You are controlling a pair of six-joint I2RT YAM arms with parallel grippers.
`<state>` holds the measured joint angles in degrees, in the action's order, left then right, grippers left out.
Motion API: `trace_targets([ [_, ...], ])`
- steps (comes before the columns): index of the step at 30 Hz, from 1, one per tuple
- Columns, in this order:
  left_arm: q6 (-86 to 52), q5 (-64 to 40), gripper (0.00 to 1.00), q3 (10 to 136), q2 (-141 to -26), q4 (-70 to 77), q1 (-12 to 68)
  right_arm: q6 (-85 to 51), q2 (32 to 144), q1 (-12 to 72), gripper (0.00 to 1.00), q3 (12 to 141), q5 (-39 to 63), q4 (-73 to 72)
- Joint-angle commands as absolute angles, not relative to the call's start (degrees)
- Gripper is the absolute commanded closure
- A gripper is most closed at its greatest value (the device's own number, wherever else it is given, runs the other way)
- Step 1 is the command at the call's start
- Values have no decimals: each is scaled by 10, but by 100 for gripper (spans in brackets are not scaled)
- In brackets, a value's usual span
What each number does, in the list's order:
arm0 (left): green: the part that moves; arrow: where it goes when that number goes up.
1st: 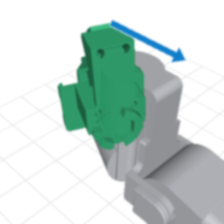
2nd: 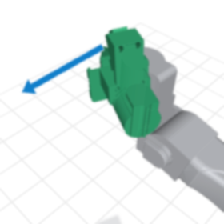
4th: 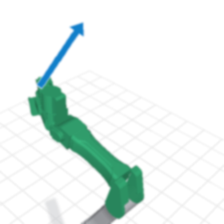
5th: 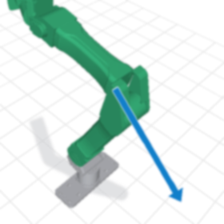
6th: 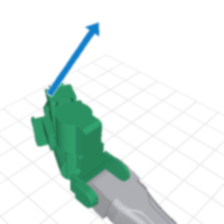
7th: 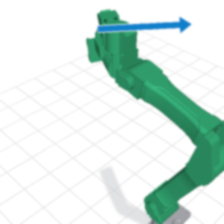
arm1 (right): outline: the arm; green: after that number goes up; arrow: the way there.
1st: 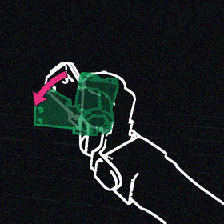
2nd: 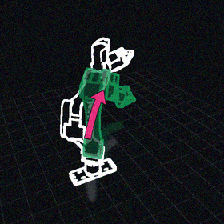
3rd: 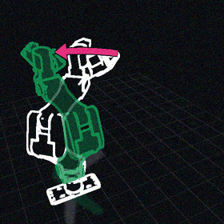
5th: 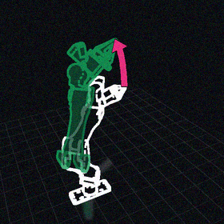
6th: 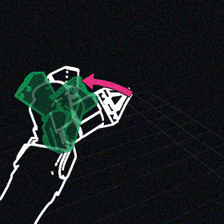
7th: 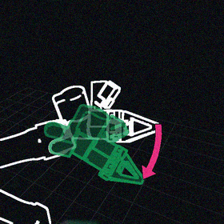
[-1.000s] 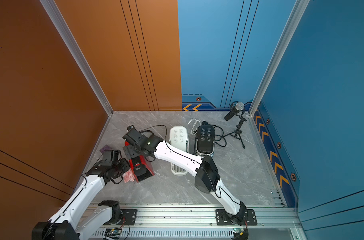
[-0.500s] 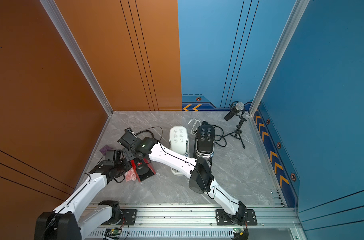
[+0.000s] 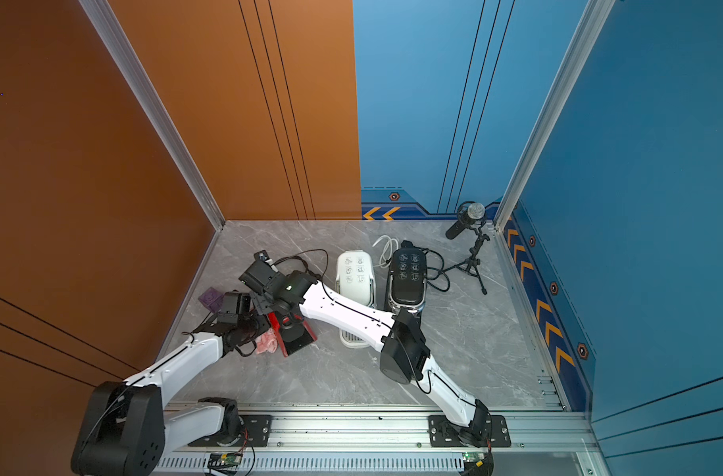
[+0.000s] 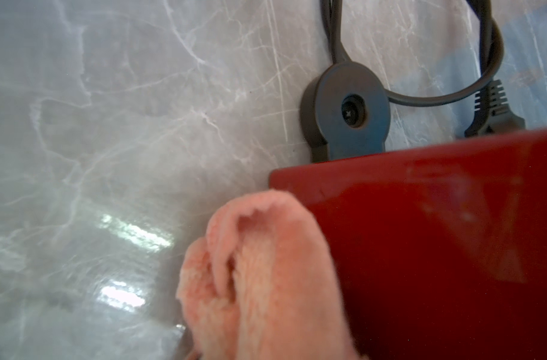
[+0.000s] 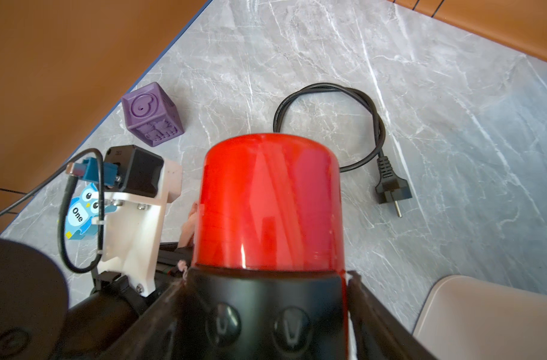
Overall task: Wipe the surface of a coffee machine
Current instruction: Wipe the dirt from the surface of the coffee machine.
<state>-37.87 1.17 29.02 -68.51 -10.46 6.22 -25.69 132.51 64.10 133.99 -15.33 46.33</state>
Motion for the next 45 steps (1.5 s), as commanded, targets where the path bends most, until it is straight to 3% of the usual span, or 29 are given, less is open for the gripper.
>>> trace_targets([
  [1, -364, -42, 100, 327, -696, -12, 94, -255, 1335, 642, 33, 1301, -148, 537],
  [8, -367, -38, 100, 339, -696, -30, 109, -251, 1313, 636, 31, 1274, -130, 534],
  [17, -363, -75, 100, 408, -519, -195, 36, -272, 1256, 615, 20, 1248, -25, 506],
  [31, -343, -96, 100, 485, -572, -238, 0, -255, 1106, 619, 13, 1178, -52, 502],
  [45, -355, -24, 100, 373, -606, -197, 41, -231, 1064, 617, 15, 1130, -49, 494],
])
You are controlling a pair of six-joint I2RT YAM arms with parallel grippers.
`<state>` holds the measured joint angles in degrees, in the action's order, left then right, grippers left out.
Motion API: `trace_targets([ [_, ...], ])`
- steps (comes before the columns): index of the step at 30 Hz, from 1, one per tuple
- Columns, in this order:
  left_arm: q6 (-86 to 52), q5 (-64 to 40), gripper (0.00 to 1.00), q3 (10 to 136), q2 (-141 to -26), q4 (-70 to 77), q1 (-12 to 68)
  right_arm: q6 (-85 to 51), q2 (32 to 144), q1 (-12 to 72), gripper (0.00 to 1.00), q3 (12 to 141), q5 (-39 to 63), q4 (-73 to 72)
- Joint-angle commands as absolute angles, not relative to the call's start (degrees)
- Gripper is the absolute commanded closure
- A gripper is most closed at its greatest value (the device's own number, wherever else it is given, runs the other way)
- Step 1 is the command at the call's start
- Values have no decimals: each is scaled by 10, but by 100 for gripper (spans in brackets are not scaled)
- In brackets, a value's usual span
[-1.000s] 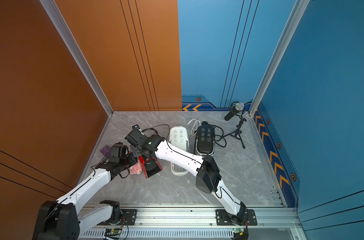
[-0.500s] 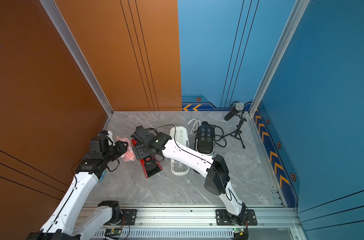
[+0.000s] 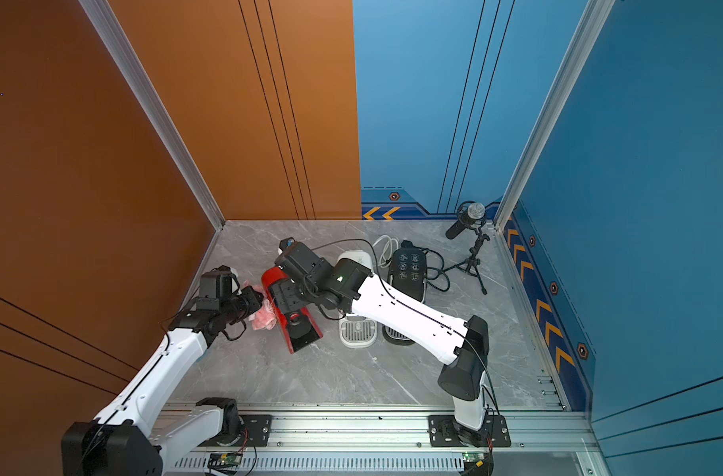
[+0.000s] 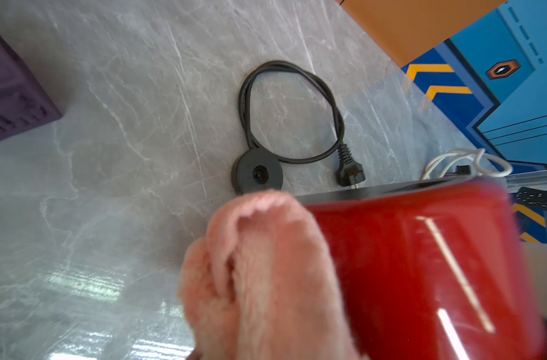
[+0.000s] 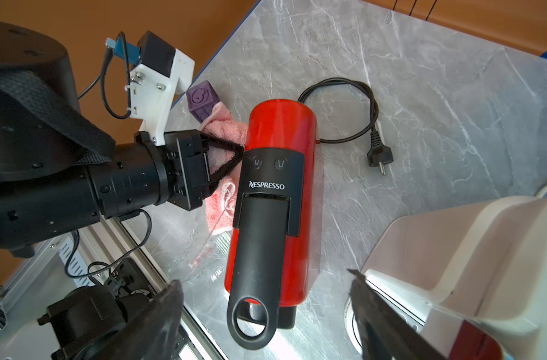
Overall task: Wipe the surface of a coffee machine
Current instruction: Wipe the dirt from the surface of the coffee machine.
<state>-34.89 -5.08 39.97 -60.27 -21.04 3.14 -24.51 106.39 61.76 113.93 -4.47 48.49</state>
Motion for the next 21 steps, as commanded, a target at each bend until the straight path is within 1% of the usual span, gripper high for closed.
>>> trace_targets([
  [1, -360, -15, 100, 362, -606, -193, 45, -230, 1068, 616, 15, 1132, -50, 494],
  [5, -378, 16, 100, 327, -607, -190, 50, -219, 1057, 614, 15, 1137, -28, 497],
  [9, -400, 45, 100, 311, -605, -190, 49, -209, 1008, 601, 13, 1132, -29, 503],
  [13, -405, 43, 100, 312, -599, -189, 50, -206, 977, 596, 11, 1115, -52, 502],
  [17, -404, 20, 100, 333, -584, -186, 49, -215, 1015, 601, 13, 1110, -23, 494],
  [21, -400, 0, 100, 380, -554, -187, 43, -217, 1061, 609, 15, 1120, -18, 485],
])
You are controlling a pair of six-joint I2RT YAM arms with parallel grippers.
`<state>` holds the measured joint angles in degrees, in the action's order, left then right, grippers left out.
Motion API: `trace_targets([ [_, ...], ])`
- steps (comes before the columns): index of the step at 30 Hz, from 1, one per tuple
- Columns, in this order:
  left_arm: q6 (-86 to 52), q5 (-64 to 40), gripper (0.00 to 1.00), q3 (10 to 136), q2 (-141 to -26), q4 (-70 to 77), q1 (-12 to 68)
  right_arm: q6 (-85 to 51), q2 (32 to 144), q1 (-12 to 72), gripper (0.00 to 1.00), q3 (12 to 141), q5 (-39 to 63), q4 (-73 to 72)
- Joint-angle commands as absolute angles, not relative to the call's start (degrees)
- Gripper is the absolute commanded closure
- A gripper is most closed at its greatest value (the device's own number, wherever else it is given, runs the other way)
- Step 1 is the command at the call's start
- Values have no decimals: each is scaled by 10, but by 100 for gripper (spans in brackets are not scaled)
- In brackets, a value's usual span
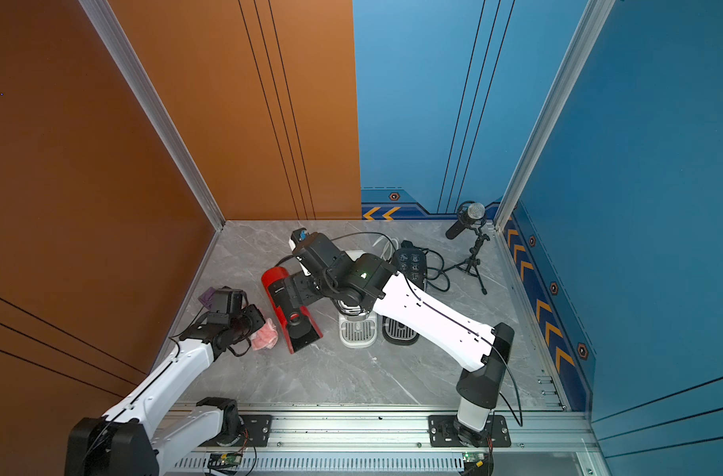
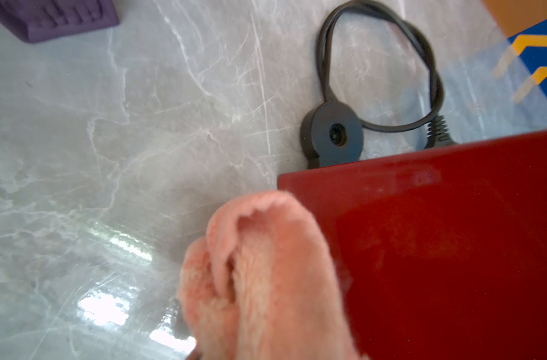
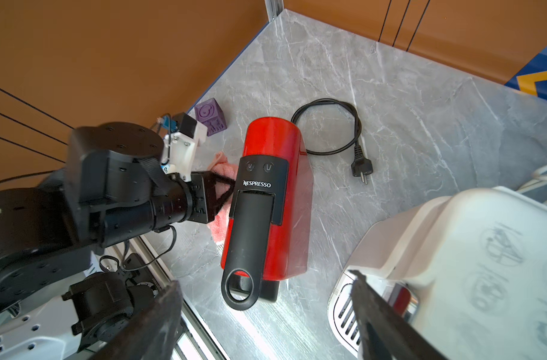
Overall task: Wipe the surface of a coffee machine
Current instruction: Wipe the dirt from the surface of the coffee machine.
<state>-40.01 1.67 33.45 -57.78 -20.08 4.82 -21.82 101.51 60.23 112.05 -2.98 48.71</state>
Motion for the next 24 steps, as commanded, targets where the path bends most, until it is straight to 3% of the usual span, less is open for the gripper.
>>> trace_targets([
  [1, -400, -9, 100, 392, -553, -186, 40, -218, 1069, 609, 16, 1120, -16, 481],
  [8, -423, -59, 100, 424, -546, -187, 45, -222, 1126, 602, 20, 1140, -19, 466],
  [20, -484, -28, 100, 266, -425, -186, 119, -229, 1172, 591, 26, 1137, 1, 437],
  [24, -518, 16, 100, 227, -378, -186, 185, -239, 1176, 589, 27, 1120, 4, 424],
])
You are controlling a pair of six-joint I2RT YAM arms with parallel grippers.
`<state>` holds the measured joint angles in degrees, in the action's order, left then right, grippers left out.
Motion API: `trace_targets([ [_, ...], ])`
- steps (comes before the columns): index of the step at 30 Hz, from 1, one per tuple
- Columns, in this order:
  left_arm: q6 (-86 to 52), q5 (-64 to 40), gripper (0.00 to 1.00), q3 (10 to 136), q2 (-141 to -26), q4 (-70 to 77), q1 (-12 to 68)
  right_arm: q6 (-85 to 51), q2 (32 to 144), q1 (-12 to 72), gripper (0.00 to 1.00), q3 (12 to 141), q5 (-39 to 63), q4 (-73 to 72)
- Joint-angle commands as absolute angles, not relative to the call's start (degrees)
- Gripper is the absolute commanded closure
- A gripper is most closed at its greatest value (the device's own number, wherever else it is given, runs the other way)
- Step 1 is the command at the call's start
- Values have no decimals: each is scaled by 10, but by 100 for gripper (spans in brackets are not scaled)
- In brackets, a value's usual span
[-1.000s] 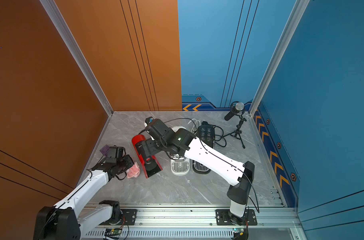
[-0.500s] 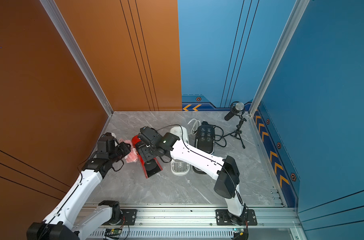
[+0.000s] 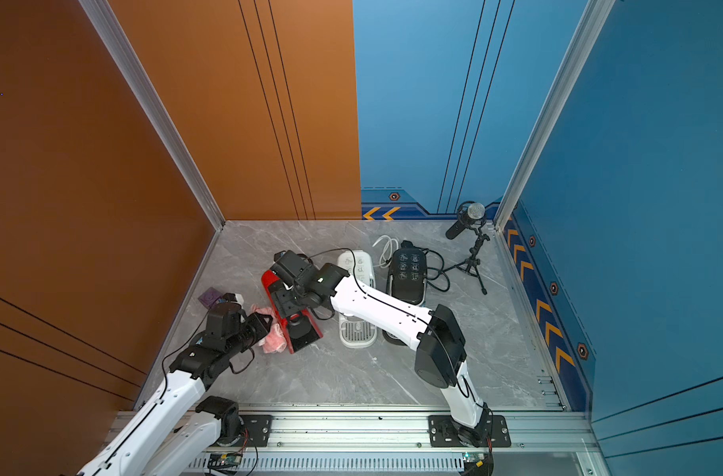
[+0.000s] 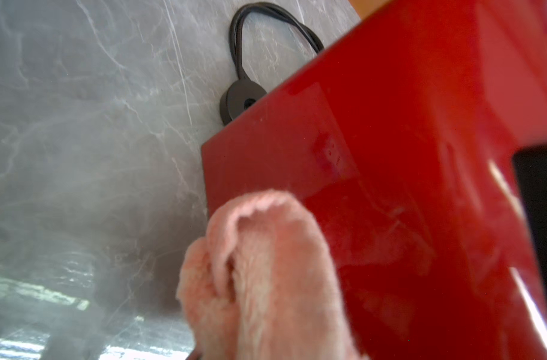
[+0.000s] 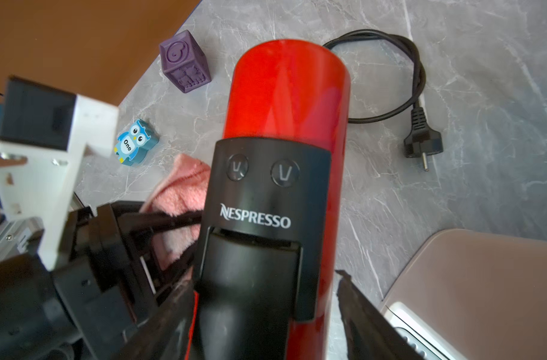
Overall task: Wipe the surface of a coffee machine
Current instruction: Wipe the dirt from the surface of the coffee machine.
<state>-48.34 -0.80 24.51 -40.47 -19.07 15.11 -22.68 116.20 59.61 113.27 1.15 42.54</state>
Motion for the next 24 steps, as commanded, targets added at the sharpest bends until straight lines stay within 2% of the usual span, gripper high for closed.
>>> trace_targets([
  [1, -518, 37, 100, 217, -366, -187, 202, -241, 1176, 589, 28, 1115, 4, 421],
  [10, -506, 118, 100, 165, -389, -149, 218, -250, 1169, 593, 30, 1088, 10, 405],
  [18, -463, 84, 100, 177, -513, -49, 166, -258, 1163, 599, 31, 1071, 17, 397],
  [24, -426, 56, 100, 246, -430, -132, 113, -258, 1163, 598, 32, 1061, 25, 396],
])
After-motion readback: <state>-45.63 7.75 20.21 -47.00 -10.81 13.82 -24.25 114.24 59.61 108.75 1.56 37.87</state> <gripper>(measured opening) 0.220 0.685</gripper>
